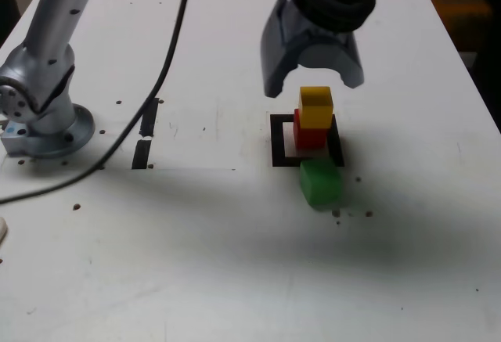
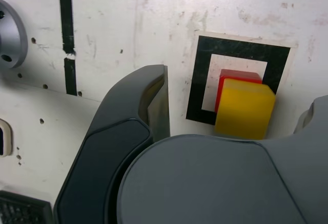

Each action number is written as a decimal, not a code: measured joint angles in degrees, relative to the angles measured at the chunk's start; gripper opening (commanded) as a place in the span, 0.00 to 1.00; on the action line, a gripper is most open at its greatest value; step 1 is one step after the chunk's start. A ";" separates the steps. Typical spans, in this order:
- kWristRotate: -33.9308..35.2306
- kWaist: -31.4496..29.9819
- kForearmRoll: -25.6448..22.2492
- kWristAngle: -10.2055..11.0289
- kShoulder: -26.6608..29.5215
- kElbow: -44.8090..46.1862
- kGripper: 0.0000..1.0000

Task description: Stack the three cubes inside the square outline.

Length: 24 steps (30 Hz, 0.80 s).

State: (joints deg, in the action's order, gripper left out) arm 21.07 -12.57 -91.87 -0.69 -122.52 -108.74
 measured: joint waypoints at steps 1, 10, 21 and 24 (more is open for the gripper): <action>0.69 -0.84 -0.15 0.45 0.82 0.32 1.00; 3.50 -7.71 0.24 -2.68 9.49 6.91 1.00; 7.04 -8.30 5.88 -11.18 4.30 6.10 1.00; 7.33 -8.59 8.98 -12.41 3.38 6.34 1.00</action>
State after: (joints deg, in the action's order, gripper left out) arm 28.40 -21.17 -82.89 -13.10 -119.14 -102.39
